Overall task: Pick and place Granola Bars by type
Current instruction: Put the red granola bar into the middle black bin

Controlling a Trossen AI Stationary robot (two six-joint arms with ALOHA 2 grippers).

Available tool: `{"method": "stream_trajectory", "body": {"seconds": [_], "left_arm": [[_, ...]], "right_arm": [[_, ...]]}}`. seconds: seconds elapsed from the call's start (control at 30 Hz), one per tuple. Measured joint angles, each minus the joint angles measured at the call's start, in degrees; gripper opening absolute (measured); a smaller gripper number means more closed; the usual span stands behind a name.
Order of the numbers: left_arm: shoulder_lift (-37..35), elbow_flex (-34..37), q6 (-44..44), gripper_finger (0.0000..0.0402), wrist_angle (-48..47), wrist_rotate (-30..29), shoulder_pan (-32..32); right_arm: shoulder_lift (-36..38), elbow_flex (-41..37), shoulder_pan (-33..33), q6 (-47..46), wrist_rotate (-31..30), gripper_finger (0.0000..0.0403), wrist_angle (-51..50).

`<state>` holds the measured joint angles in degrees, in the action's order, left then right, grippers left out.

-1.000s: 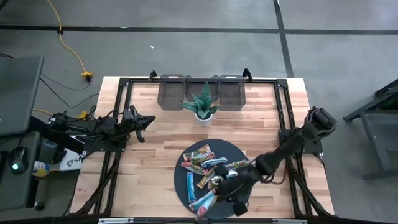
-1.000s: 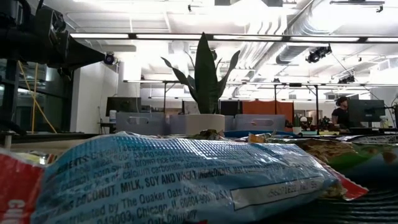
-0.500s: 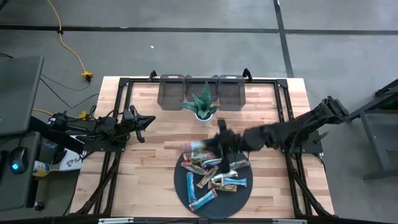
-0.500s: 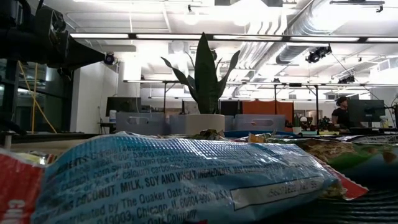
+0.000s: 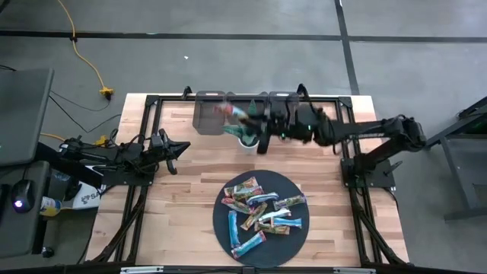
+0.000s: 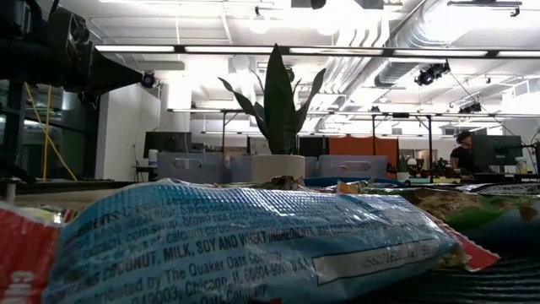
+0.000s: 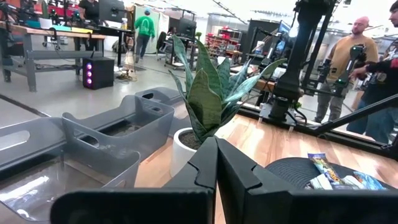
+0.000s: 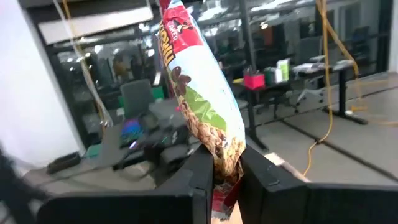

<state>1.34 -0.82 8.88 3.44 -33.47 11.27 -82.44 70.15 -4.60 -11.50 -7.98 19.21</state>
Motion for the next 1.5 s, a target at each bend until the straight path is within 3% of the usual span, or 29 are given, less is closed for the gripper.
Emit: {"method": "stream_trajectory", "body": {"seconds": [0.27,0.63,0.8,0.97,1.5], "left_arm": [[0.0,0.0,0.0,0.0001,0.0,0.0,0.0],[0.0,0.0,0.0,0.0001,0.0,0.0,0.0],[0.0,0.0,0.0,0.0001,0.0,0.0,0.0],[0.0,0.0,0.0,0.0001,0.0,0.0,0.0],[0.0,0.0,0.0,0.0001,0.0,0.0,0.0]], "right_arm": [[-3.3,9.0,-14.6,2.5,12.7,0.003,-2.4],[-17.9,31.7,-29.5,9.4,28.1,0.003,-30.9],[-25.4,43.2,-32.8,15.1,28.2,0.0032,-45.3],[-31.3,49.7,-35.3,20.3,27.6,0.0036,-53.6],[-39.6,49.7,-40.6,30.8,24.5,0.0036,-72.3]]}}
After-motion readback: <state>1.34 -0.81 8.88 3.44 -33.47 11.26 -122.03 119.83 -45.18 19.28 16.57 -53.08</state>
